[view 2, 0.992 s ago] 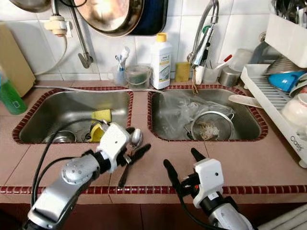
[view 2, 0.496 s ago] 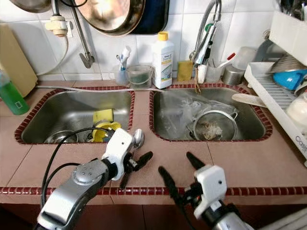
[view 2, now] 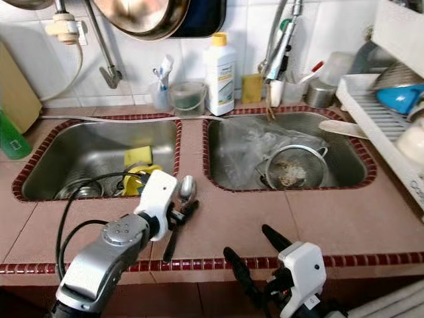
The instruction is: Kitchen organization
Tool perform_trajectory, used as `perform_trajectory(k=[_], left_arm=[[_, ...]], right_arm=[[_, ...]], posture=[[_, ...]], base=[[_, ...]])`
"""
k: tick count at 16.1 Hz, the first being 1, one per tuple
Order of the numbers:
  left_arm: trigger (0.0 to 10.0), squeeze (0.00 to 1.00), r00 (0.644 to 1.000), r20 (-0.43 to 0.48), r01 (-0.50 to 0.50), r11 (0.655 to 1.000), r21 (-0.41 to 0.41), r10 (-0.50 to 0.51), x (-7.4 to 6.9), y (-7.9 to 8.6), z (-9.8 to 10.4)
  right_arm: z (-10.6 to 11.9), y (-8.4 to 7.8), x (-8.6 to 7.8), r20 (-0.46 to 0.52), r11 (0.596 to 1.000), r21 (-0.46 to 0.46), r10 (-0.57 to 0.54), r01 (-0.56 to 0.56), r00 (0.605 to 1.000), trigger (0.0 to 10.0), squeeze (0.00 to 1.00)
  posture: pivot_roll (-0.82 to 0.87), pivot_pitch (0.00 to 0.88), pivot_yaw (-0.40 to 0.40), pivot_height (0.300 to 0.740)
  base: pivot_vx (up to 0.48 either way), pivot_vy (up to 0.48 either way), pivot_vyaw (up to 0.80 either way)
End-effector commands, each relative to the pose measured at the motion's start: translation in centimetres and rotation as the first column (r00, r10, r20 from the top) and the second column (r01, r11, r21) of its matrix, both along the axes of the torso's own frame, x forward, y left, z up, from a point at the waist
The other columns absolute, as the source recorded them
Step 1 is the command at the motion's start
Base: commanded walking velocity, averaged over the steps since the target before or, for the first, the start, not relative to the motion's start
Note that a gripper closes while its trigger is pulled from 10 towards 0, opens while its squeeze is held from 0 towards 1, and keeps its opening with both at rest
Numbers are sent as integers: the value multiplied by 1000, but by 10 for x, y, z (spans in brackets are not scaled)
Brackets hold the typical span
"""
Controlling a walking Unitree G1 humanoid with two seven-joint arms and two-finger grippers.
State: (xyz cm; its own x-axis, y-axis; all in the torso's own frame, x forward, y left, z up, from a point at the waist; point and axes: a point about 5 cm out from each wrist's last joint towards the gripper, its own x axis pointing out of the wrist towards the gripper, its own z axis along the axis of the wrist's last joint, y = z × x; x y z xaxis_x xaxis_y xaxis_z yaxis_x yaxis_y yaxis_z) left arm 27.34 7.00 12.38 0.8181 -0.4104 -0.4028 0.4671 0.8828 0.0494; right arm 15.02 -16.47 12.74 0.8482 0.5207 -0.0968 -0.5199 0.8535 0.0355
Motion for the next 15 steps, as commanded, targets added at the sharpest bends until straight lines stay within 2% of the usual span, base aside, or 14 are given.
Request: perform_trajectory(k=[1, 3, 5, 10, 12, 15], left_arm=[[10000, 0, 999, -34, -37, 999, 32, 38, 1, 7, -7], [10000, 0, 996, -54, -66, 997, 52, 68, 1, 13, -11], [10000, 0, 996, -62, -64, 997, 31, 66, -1, 13, -10], [10000, 0, 997, 23, -68, 992, -102, 71, 5, 11, 13], [10000, 0, 998, 28, -56, 991, -124, 60, 5, 12, 16], [10000, 0, 1000, 2, 27, 996, -85, -27, -4, 14, 4]], right_arm=[[5, 2, -2, 10, 1000, 5, 12, -13, 1000, 10000, 0], [6, 2, -3, 5, 1000, 7, 20, -20, 1000, 10000, 0], [6, 2, -3, 1, 1000, 6, 23, -23, 1000, 10000, 0], [5, 1, 3, 0, 999, 3, 43, -43, 999, 10000, 0], [5, 2, 4, 1, 999, 7, 46, -46, 999, 10000, 0], [4, 1, 7, 3, 999, 3, 52, -52, 999, 10000, 0]], posture=[[-199, 71, 73, 740], [-194, 73, 67, 740], [-190, 73, 62, 740], [-167, 62, 42, 740], [-158, 54, 43, 740], [-154, 47, 49, 740]], base=[[0, 0, 0], [0, 0, 0], [0, 0, 0], [0, 0, 0], [0, 0, 0], [0, 0, 0]])
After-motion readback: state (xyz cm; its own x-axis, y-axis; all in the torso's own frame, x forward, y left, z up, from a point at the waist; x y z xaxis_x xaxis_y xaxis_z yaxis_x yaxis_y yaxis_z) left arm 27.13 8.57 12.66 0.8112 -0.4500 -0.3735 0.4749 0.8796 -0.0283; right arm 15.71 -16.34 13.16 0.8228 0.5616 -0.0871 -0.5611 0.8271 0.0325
